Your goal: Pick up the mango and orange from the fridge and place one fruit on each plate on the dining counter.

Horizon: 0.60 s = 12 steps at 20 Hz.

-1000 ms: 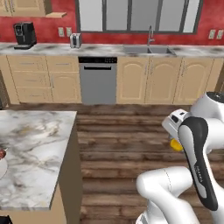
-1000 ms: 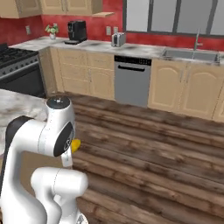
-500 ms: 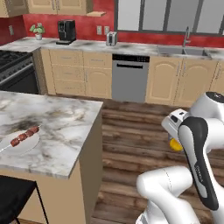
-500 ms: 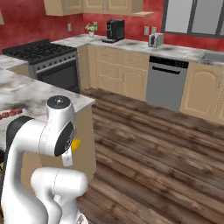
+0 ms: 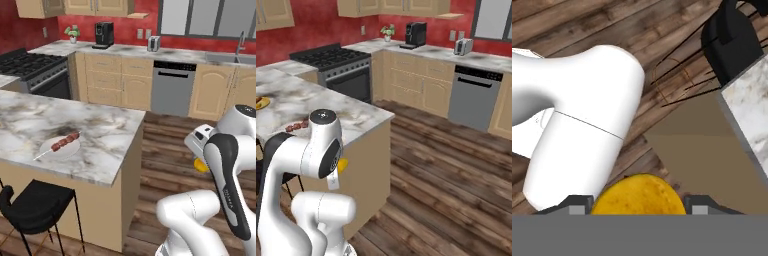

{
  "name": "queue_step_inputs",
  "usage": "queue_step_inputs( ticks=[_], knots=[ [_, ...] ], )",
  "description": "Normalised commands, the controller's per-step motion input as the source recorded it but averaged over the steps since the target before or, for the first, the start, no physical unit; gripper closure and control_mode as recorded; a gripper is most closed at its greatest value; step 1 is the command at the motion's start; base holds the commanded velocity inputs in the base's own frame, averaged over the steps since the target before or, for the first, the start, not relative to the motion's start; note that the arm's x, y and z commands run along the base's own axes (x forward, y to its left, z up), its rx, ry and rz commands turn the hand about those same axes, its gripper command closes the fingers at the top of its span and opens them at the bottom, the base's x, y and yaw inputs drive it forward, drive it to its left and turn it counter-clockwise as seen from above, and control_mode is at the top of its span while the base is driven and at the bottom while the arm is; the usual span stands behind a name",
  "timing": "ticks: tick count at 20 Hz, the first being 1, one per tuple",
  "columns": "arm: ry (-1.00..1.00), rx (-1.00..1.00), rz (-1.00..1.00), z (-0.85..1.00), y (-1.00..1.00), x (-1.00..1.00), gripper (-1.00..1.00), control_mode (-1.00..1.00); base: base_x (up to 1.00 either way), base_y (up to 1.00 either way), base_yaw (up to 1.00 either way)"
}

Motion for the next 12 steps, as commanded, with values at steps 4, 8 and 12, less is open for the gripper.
queue_step_inputs(
  ticks=[4,8,12],
  knots=[
    [0.0,0.0,0.0,0.0,0.0,0.0,1.0,1.0,0.0,0.78,0.06],
    [0.0,0.0,0.0,0.0,0.0,0.0,1.0,1.0,0.0,0.57,0.04],
    [0.0,0.0,0.0,0.0,0.0,0.0,1.0,1.0,0.0,0.47,0.01]
  ],
)
